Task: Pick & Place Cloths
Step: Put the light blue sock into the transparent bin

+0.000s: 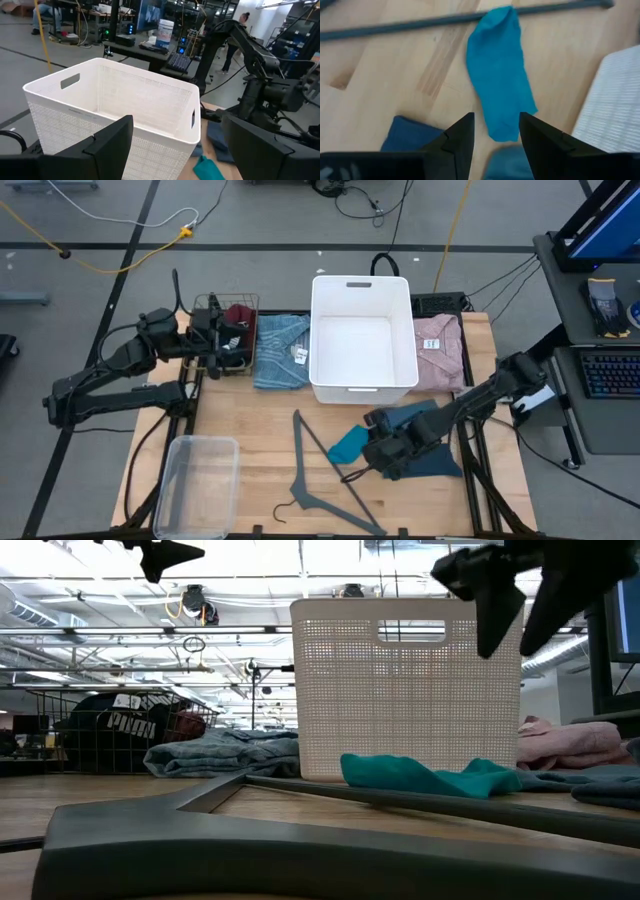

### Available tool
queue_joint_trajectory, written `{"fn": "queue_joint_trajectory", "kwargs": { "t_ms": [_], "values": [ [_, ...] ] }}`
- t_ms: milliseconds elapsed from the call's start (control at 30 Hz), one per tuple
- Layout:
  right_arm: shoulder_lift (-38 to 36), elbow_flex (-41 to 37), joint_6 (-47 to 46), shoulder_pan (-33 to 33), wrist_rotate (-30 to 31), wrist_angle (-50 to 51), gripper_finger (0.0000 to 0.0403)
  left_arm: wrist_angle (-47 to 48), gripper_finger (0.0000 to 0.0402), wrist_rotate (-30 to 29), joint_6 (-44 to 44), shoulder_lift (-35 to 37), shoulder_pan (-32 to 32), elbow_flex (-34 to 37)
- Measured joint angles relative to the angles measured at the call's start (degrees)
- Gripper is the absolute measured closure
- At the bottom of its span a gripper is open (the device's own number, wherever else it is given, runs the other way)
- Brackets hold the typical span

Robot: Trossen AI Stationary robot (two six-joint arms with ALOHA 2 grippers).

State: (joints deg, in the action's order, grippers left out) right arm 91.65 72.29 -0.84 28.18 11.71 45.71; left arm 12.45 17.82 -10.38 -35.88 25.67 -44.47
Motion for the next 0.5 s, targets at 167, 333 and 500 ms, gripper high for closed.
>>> {"fn": "queue_joint_trajectory", "kwargs": {
  "t_ms": [167,333,500],
  "values": [
    [3.74,0.00,0.07,-0.04,0.01,-0.04,0.0253,0.05,0.0094,0.06,0.22,-0.07,0.01,0.00],
    [7.23,0.00,0.24,-0.14,0.21,-0.60,0.0250,0.61,0.0094,0.07,0.22,-0.06,0.00,0.00],
    [10.16,-0.02,0.17,-0.69,1.84,-0.91,0.0249,1.83,0.0094,0.09,0.20,-0.07,0.00,0.00]
  ]
}}
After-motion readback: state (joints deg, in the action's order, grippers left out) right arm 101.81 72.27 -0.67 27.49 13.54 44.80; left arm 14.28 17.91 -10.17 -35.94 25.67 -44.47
